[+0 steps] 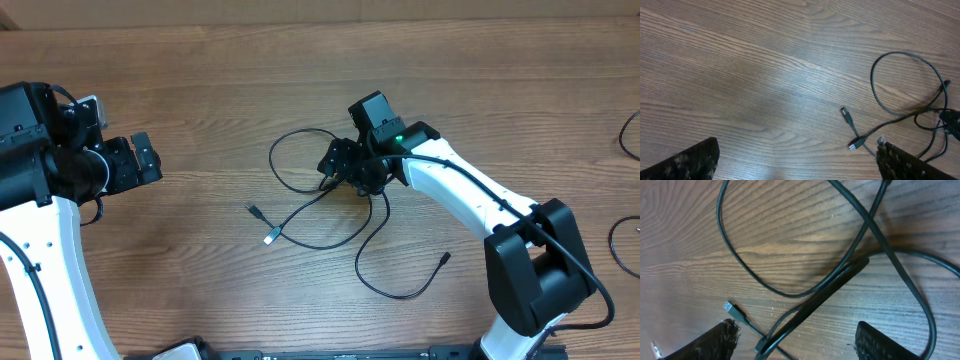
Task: Untangle cables
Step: 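Return the right gripper to the remaining cable pile and grasp a strand, then lift the grasped black cable up and carry it to the right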
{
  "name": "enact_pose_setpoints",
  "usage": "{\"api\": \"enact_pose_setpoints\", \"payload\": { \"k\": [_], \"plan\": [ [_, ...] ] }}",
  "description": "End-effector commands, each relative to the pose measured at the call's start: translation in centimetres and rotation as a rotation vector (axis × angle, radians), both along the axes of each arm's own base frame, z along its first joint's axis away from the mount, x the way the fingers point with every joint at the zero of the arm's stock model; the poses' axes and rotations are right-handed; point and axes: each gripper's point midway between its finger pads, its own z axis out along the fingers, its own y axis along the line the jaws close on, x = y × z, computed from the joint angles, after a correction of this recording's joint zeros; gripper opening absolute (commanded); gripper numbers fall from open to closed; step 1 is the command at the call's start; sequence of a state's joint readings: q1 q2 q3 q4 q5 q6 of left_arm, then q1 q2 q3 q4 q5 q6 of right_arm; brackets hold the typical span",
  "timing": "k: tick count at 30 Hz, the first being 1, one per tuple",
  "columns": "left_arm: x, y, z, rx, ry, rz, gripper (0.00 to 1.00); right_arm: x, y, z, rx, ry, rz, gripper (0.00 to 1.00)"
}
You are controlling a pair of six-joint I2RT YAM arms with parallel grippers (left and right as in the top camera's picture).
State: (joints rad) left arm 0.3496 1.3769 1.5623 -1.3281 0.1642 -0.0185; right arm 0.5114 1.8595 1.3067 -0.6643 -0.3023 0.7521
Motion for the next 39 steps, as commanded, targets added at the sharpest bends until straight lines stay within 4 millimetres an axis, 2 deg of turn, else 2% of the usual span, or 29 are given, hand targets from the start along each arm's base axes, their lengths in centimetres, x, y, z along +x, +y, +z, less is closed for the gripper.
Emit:
{"api": "enact_pose_setpoints", "payload": {
  "k": [1, 2, 4, 8, 11, 13, 16, 18, 19, 20, 24, 25, 27, 28, 30, 31, 33, 35, 39],
  "plan": [
    [0.1, 0.0, 0.2, 0.002, -0.007, -0.017, 1.0, -0.3, -0.3, -1.3, -0.013, -0.003, -0.019, 0.72],
    [0.1, 0.0, 0.2, 0.002, -0.007, -0.017, 1.0, -0.3, -0.3, -1.6, -0.01, 0.003, -0.032, 0.7],
    [0.1, 0.0, 0.2, 0.002, -0.007, -0.017, 1.0, -0.3, -0.3, -2.1, 0.004, 0.004, -0.057, 0.5],
    [0.1, 0.0, 0.2, 0.002, -0.007, -0.017, 1.0, 0.1, 0.0, -2.3, 0.02, -0.023, -0.057, 0.04],
    [0.1, 0.0, 0.2, 0.002, -0.007, -0.017, 0.99, 0.1, 0.1, -2.2, 0.028, -0.022, -0.052, 0.04],
    [0.1, 0.0, 0.2, 0.002, -0.007, -0.017, 1.0, 0.0, 1.1, -1.2, 0.071, -0.035, 0.013, 0.04],
    [0.1, 0.0, 0.2, 0.002, -0.007, -0.017, 1.0, 0.3, 1.8, 0.7, 0.089, -0.051, 0.067, 0.04],
    [0.1, 0.0, 0.2, 0.002, -0.007, -0.017, 1.0, 0.7, 2.0, 2.9, 0.083, -0.064, 0.083, 0.04],
    [0.1, 0.0, 0.2, 0.003, -0.007, -0.017, 0.99, 0.9, 2.2, 4.7, 0.085, -0.076, 0.083, 0.04],
    [0.1, 0.0, 0.2, 0.002, -0.007, -0.017, 1.0, 1.0, 2.3, 5.6, 0.089, -0.089, 0.09, 0.04],
    [0.1, 0.0, 0.2, 0.002, -0.007, -0.017, 1.0, 2.0, 3.6, 13.0, 0.125, -0.21, 0.151, 0.04],
    [0.1, 0.0, 0.2, 0.003, -0.007, -0.017, 1.0, 2.4, 3.9, 16.2, 0.145, -0.263, 0.163, 0.04],
    [0.1, 0.0, 0.2, 0.003, -0.007, -0.017, 1.0, 2.7, 4.1, 19.3, 0.167, -0.313, 0.167, 0.04],
    [0.1, 0.0, 0.2, 0.002, -0.007, -0.017, 1.0, 2.9, 4.2, 22.0, 0.188, -0.359, 0.169, 0.04],
    [0.1, 0.0, 0.2, 0.002, -0.007, -0.017, 1.0, 3.1, 4.3, 25.6, 0.219, -0.438, 0.179, 0.04],
    [0.1, 0.0, 0.2, 0.002, -0.007, -0.017, 0.99, 3.2, 4.4, 27.1, 0.231, -0.471, 0.182, 0.04],
    [0.1, 0.0, 0.2, 0.002, -0.007, -0.017, 1.0, 3.1, 4.4, 31.6, 0.276, -0.571, 0.183, 0.04],
    [0.1, 0.0, 0.2, 0.002, -0.007, -0.017, 1.0, 3.1, 4.0, 35.2, 0.314, -0.656, 0.177, 0.04],
    [0.1, 0.0, 0.2, 0.002, -0.007, -0.017, 1.0, 3.1, 2.7, 40.7, 0.346, -0.801, 0.133, 0.04]
  ]
}}
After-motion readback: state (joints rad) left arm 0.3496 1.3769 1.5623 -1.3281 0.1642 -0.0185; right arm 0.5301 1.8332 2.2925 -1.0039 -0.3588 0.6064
